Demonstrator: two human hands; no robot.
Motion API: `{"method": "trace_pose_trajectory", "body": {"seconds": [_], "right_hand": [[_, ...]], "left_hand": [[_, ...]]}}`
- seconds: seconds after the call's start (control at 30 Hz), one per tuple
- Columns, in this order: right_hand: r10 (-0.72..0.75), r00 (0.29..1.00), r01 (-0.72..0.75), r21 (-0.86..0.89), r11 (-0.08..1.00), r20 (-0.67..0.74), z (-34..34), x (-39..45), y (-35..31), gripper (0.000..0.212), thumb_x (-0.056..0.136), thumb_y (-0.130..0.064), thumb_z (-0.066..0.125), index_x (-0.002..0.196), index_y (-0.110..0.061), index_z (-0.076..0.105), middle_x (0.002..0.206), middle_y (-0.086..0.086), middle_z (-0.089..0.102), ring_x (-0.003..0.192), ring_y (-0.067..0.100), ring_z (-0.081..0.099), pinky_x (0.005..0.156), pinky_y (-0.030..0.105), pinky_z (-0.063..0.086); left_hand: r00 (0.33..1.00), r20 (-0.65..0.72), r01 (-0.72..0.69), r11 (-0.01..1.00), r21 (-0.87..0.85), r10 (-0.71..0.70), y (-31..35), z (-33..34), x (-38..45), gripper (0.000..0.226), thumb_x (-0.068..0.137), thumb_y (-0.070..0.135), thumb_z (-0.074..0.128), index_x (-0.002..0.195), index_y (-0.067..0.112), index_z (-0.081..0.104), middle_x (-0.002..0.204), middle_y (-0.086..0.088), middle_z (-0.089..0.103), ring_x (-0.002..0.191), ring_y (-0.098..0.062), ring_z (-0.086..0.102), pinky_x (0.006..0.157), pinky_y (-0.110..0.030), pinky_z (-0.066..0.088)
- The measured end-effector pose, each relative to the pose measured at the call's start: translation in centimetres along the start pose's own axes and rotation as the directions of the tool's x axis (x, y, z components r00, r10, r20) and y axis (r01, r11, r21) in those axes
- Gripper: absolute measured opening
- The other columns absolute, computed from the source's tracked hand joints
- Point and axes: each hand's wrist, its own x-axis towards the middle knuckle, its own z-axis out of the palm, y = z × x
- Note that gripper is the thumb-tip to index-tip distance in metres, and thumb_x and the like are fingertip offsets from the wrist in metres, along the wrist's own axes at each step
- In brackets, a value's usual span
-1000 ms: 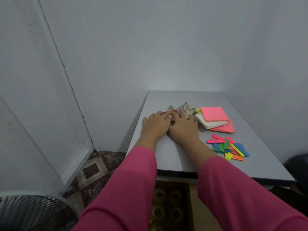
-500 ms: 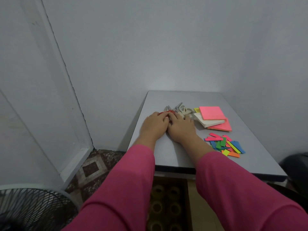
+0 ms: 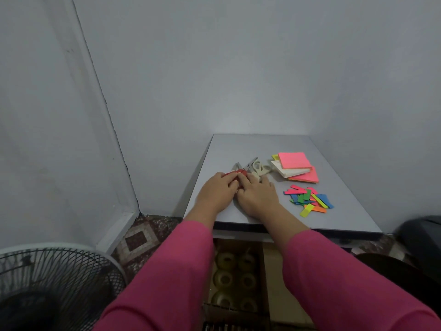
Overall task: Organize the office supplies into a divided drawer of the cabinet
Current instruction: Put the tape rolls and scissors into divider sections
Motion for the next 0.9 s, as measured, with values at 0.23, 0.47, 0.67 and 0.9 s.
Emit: {"method": "trace_pose_trajectory", "body": {"seconds": [0.23,0.47,0.67,0.9], "right_hand": [[-0.052,0.999,0.052,-0.028,0.998,0.000,0.0,-4.6,-0.2,0.052,0.100,-0.035,0.022,0.152,-0.027,0.015,0.158,0.000,0.019,0.141,0.036,0.018,0.114,0.047,0.019],[-0.059,0.998,0.059,0.032,0.998,0.028,0.1,-6.6,0.3,0.053,0.100,-0.034,0.021,0.152,-0.031,0.014,0.159,-0.003,0.015,0.144,0.032,0.014,0.116,0.048,0.016],[-0.067,0.998,0.064,0.155,0.986,0.014,-1.4,-6.1,0.6,0.051,0.098,-0.031,0.030,0.148,-0.032,0.026,0.158,-0.004,0.019,0.143,0.031,0.018,0.113,0.053,0.022],[0.161,0.985,-0.153,0.130,0.980,-0.055,-2.9,-5.0,1.8,0.057,0.077,-0.060,0.044,0.110,-0.015,0.056,0.106,0.009,0.060,0.097,0.029,0.052,0.076,0.036,0.044]], "left_hand": [[1.000,-0.004,0.013,1.000,0.028,-0.013,0.7,-0.1,-4.6,0.042,0.099,0.042,0.035,0.139,0.034,0.044,0.132,-0.002,0.048,0.113,-0.018,0.051,0.093,-0.032,0.045],[0.999,-0.029,0.045,0.998,0.033,-0.044,2.0,-0.1,-7.2,0.041,0.097,0.043,0.037,0.136,0.035,0.048,0.125,-0.003,0.051,0.108,-0.021,0.054,0.092,-0.041,0.049],[0.994,0.039,0.099,0.990,0.096,-0.103,3.8,-2.1,-6.4,0.047,0.090,0.038,0.047,0.135,0.031,0.045,0.124,-0.004,0.060,0.110,-0.027,0.056,0.092,-0.042,0.047],[0.984,-0.066,0.177,0.964,0.196,-0.167,4.2,-3.4,-4.2,0.027,0.094,0.026,0.049,0.106,0.011,0.067,0.101,-0.009,0.067,0.092,-0.023,0.060,0.073,-0.033,0.050]]}}
